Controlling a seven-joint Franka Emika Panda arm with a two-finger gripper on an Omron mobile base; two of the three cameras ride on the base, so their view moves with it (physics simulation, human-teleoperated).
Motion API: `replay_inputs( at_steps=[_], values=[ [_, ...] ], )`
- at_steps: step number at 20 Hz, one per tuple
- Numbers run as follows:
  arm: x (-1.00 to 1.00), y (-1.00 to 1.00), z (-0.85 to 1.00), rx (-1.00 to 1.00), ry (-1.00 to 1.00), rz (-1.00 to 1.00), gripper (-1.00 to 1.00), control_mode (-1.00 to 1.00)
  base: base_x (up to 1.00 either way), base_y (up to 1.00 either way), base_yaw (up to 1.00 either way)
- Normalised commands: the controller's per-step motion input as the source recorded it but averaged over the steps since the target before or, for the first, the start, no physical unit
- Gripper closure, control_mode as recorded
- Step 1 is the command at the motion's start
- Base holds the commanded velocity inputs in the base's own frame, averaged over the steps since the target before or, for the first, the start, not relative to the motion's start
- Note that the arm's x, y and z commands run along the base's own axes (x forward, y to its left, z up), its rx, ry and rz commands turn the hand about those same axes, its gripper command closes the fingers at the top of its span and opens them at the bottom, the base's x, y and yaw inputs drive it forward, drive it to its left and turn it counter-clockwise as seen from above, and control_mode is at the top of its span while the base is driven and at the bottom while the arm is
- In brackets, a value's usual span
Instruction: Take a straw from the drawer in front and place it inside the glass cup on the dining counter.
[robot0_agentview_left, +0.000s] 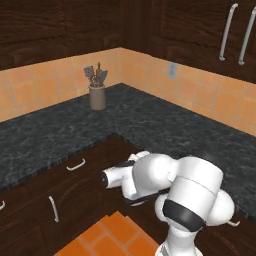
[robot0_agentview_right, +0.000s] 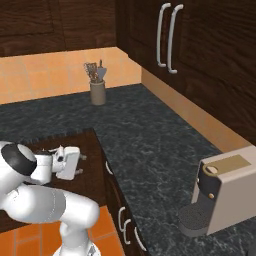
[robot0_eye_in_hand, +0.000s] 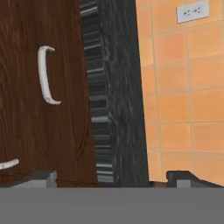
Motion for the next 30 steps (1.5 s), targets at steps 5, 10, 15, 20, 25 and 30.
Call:
replay_inputs(
  at_steps=[5, 10, 15, 20, 25, 30],
  values=[
    [0.34, -0.12, -0.40, -0.06, -0.05, 0.00, -1.00, -1.00, 0.00, 0.00, 0.00],
    [0.26, -0.08, -0.44, -0.08, -0.02, 0.00, -1.00, -1.00, 0.00, 0.00, 0.00],
    [0.20, -0.12, -0.39, -0.10, -0.02, 0.00, -1.00, -1.00, 0.00, 0.00, 0.00],
    [0.38, -0.06, -0.33, -0.07, -0.01, 0.00, -1.00, -1.00, 0.00, 0.00, 0.00],
    [0.46, 0.00, -0.33, -0.03, 0.00, 0.00, -1.00, -1.00, 0.00, 0.00, 0.00],
    [0.54, 0.00, -0.35, -0.03, 0.00, 0.00, -1.00, -1.00, 0.00, 0.00, 0.00]
  ],
)
